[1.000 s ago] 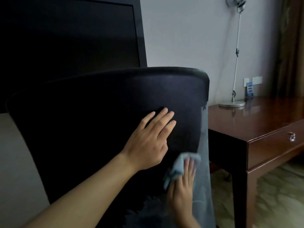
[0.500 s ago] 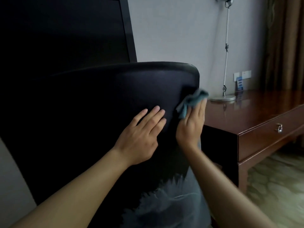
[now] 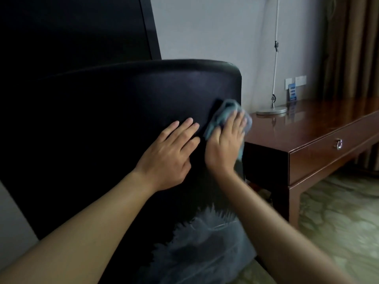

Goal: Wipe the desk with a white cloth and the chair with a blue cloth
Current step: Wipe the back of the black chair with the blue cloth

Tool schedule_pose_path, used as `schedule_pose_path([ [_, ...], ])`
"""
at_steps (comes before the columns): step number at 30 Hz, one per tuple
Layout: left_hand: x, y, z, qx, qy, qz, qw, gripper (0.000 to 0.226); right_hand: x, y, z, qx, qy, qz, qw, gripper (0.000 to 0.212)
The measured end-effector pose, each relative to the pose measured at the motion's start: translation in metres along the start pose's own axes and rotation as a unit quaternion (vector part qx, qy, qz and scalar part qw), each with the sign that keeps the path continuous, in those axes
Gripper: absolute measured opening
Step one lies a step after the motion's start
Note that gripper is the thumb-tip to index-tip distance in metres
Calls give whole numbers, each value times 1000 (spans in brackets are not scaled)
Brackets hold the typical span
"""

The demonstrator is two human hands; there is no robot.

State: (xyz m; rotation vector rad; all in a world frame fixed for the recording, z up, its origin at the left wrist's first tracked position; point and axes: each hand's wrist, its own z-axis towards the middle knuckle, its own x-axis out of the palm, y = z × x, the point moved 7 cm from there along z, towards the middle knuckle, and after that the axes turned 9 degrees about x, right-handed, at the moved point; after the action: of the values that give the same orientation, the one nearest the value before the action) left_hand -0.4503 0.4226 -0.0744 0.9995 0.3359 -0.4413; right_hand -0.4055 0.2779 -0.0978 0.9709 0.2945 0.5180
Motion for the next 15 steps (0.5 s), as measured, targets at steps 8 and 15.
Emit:
schedule_pose_path([
  [8, -11, -21, 2, -4, -1, -37, 999, 45, -2, -199, -118, 176, 52, 10, 983, 55],
  [15, 1, -45, -46, 14, 76, -10, 997, 44, 6, -225, -155, 233, 79, -28, 969, 59],
])
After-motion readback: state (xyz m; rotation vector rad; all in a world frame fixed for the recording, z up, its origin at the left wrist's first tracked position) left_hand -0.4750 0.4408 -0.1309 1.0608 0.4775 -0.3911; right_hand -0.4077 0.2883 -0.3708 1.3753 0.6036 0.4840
